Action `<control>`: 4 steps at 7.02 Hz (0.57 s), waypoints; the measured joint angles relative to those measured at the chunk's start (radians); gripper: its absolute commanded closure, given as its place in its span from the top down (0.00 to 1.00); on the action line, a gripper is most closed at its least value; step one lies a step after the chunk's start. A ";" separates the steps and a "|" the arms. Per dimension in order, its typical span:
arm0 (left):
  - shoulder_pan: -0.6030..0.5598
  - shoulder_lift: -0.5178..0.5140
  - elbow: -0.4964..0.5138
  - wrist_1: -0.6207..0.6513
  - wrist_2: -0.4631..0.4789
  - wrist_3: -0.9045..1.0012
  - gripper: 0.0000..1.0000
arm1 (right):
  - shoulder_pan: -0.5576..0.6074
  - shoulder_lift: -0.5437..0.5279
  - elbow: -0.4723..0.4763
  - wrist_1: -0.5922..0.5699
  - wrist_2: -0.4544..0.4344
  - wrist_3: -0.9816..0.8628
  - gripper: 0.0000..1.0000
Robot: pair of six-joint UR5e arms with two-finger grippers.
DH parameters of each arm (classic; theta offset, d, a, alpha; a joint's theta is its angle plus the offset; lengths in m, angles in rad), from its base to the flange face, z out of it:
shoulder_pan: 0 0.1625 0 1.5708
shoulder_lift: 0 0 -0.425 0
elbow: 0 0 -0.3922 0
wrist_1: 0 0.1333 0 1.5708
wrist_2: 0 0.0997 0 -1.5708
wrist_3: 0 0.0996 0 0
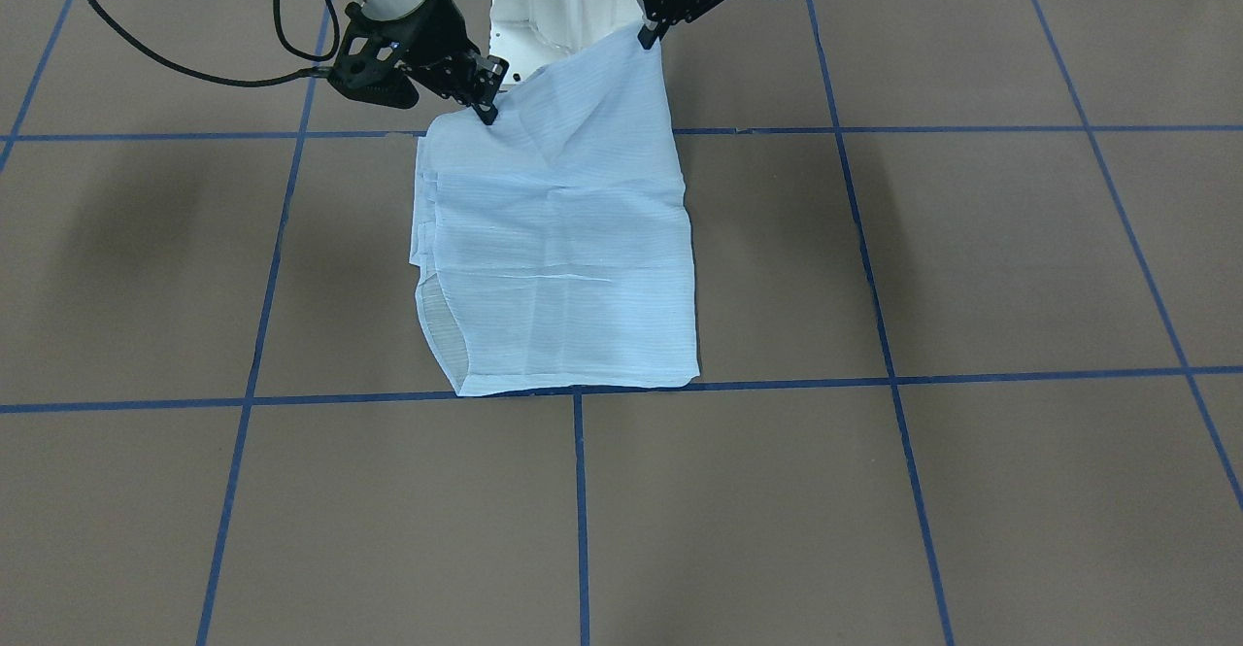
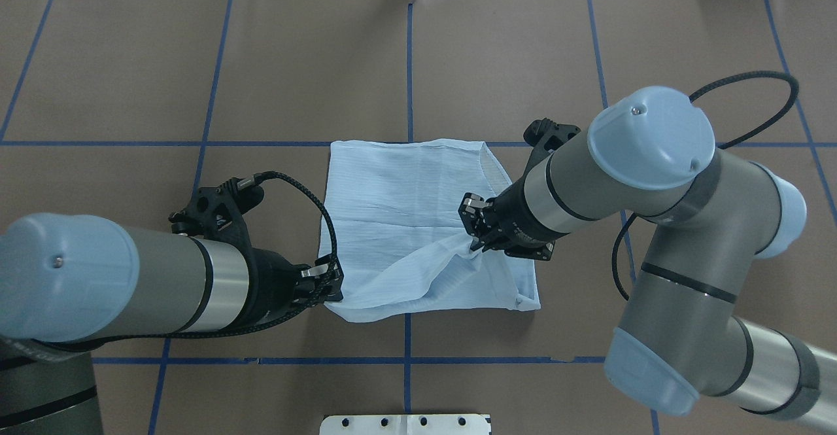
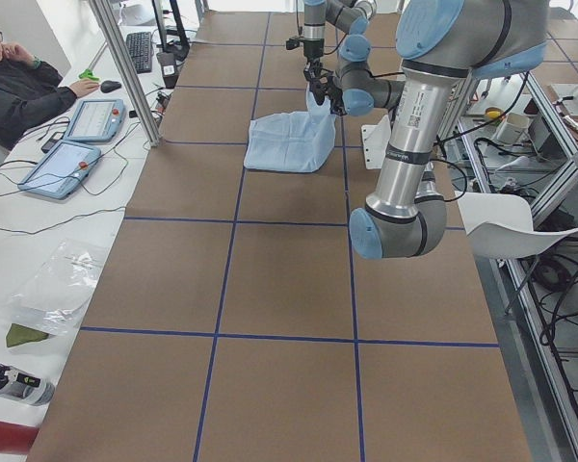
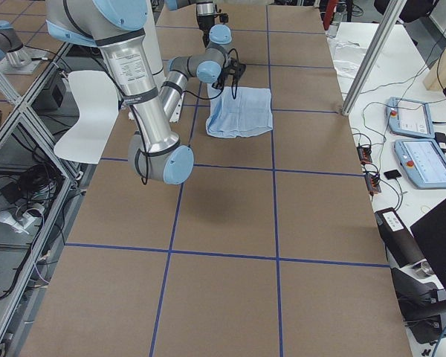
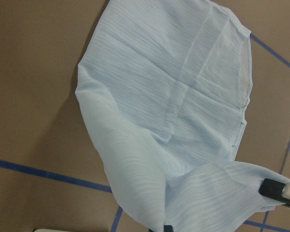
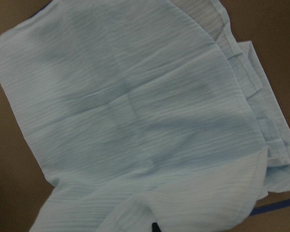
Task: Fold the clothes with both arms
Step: 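Lift the hem with both grippers and fold it away from the robot, then lay the folded hem over the shirt's middle with both grippers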
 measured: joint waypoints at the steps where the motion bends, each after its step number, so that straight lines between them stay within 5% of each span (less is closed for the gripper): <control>1: -0.011 -0.003 0.029 -0.026 0.000 0.003 0.00 | 0.023 0.010 -0.021 0.000 -0.002 -0.022 0.00; 4: -0.089 -0.017 0.071 -0.051 -0.001 0.051 0.00 | 0.037 0.093 -0.147 0.005 -0.008 -0.046 0.00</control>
